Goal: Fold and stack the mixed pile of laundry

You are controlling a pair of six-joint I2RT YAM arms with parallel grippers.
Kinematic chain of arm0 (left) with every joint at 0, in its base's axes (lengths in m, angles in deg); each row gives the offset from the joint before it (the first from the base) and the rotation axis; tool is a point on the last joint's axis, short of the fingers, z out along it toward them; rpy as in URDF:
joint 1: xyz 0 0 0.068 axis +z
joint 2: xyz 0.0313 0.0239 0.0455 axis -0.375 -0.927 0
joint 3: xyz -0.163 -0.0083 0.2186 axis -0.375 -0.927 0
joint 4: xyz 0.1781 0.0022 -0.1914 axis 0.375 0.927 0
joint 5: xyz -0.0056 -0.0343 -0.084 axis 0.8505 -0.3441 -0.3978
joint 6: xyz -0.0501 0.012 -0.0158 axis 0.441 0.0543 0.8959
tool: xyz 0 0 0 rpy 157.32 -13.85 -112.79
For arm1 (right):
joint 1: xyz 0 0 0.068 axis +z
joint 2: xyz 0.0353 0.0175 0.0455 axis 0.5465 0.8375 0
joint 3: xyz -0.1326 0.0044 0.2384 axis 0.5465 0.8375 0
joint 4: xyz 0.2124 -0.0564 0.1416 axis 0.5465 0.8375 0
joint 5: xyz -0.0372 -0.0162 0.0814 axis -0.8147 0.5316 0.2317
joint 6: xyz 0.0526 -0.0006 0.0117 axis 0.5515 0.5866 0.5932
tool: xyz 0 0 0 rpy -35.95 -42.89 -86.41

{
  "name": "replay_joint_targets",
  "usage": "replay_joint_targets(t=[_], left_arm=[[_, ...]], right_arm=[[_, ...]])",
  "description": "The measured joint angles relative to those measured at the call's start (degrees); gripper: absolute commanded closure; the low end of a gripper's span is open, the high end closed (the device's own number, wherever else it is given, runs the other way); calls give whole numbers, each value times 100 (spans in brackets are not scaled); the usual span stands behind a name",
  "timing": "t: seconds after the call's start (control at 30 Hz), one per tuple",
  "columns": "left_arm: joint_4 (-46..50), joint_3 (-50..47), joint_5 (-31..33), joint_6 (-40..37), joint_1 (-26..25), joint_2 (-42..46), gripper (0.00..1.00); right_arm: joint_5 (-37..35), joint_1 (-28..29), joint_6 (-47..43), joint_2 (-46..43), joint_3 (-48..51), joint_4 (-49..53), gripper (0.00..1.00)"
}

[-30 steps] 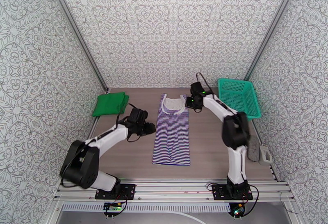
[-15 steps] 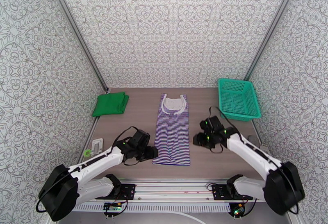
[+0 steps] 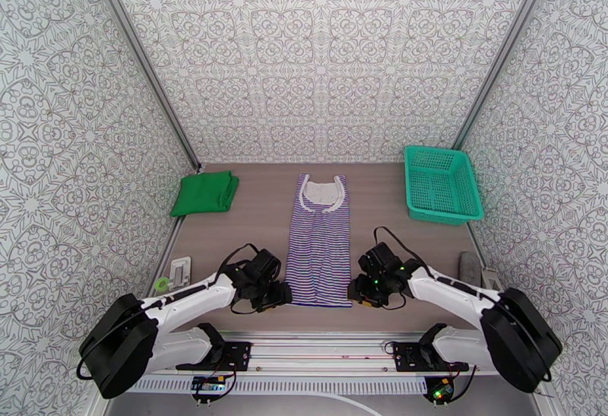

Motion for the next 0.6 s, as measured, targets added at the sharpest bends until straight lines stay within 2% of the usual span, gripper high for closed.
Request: replay_joint_targets(t=[0.2,0.37,0.6], left_arm=[[127,149,81,68,-22,-203,55],[116,164,107,83,-81,-260,54],[-321,101,-20,195,-157,-337,64]], right_arm=[[81,151,199,243,17,-398,57],[92,162,299,223,76,-494,57],[153,192,472,177,240,-785,60]])
